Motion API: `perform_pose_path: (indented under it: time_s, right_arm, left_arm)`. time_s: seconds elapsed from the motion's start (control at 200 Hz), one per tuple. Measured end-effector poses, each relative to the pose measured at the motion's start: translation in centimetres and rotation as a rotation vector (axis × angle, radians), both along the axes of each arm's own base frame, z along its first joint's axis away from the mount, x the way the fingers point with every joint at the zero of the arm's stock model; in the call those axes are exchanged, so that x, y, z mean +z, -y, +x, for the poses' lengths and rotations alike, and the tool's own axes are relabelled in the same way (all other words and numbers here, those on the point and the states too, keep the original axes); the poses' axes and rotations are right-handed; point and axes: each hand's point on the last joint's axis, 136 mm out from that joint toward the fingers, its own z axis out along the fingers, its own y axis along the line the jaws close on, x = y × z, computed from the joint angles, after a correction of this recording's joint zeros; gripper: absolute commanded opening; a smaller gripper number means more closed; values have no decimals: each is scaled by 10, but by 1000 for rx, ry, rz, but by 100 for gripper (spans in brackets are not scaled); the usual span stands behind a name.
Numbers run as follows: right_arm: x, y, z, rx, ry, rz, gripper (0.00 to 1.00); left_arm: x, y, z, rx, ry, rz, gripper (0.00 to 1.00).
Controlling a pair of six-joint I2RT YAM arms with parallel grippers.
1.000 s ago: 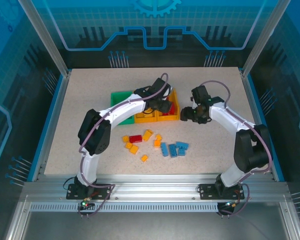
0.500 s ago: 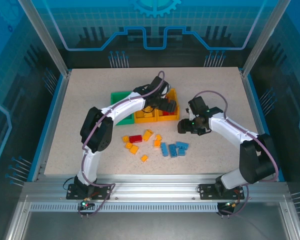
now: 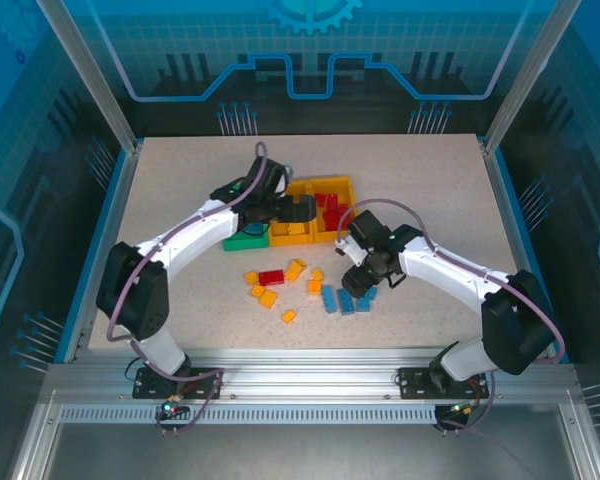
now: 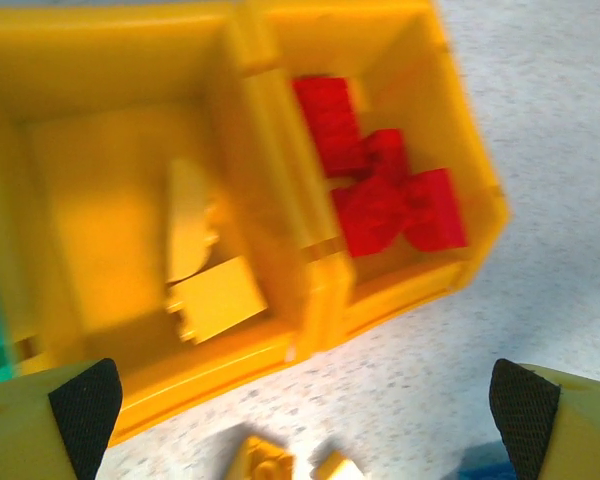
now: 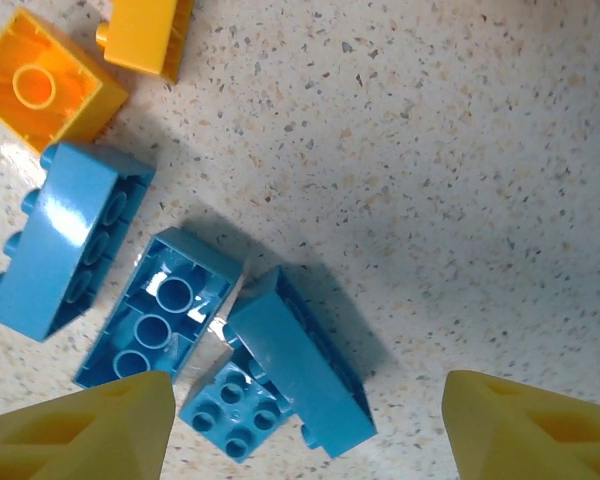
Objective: Sort the legos into containers by color
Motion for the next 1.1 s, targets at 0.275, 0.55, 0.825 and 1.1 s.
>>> perform_pose_path:
  time_s: [0.275,0.55,0.825,1.1]
  right_arm:
    - [-15,2,-2,188,-22,-66,68]
    - [-32,3,-6,250,-73,-103,65]
    - [-43,6,-10,272,-108,-126,54]
    - [-44,7,-6,276,-106,-153,26]
  left_arm:
    - [-25,-69,-31,167,-81,-8,99]
    - [-16,-103,-47,241,-52,-25,99]
    - [-18,-124,-56,291,-49,-28,99]
    - [-15,-130,-59,305,-40,-32,99]
